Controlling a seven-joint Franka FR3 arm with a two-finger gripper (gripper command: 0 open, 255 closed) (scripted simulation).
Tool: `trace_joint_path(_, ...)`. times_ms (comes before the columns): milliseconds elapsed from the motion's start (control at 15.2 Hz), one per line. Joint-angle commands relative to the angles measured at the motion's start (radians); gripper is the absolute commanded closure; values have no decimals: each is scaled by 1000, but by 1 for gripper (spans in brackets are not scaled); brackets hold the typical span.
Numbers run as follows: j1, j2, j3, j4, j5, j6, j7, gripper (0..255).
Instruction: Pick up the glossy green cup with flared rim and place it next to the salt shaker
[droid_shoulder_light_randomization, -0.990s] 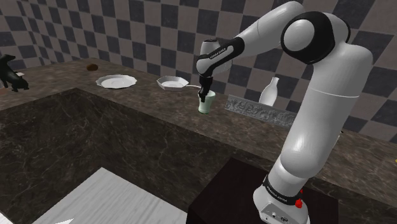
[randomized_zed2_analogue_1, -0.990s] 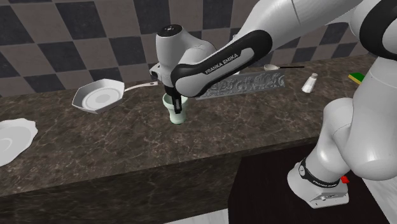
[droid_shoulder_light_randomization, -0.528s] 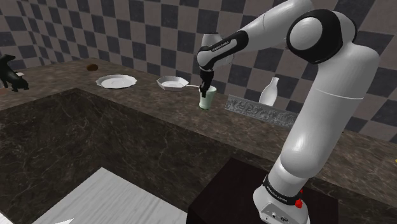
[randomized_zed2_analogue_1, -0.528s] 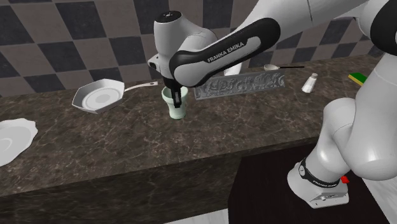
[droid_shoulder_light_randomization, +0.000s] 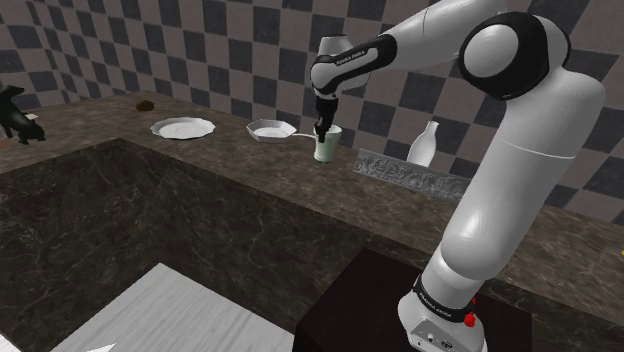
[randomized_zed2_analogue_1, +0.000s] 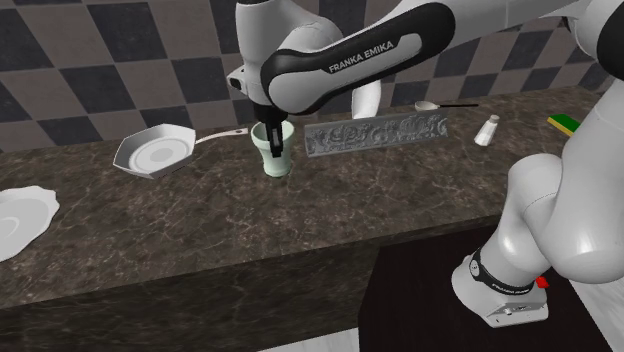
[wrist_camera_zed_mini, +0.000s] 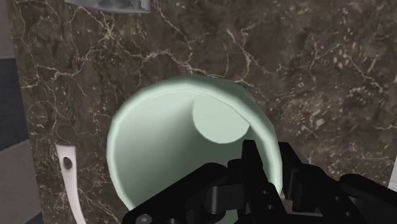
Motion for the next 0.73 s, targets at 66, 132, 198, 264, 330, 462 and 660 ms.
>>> trace_joint_path(66,0,-14,0,24,-1,-38,-3,255)
trace_joint_path(132,1,-18,1,33,-1,-51,-4,255)
trace_joint_path(198,1,-21,1,43,-1,-64,-5,255)
trace_joint_path(264,1,-24,1,53,-1,-77,-6,255)
trace_joint_path(330,2,-27,1,64,-1,-90,-7,255)
trace_joint_path(462,2,-31,2,85,0,-116,-9,255)
trace_joint_path(660,3,-37,2,119,0,-155,-13,255)
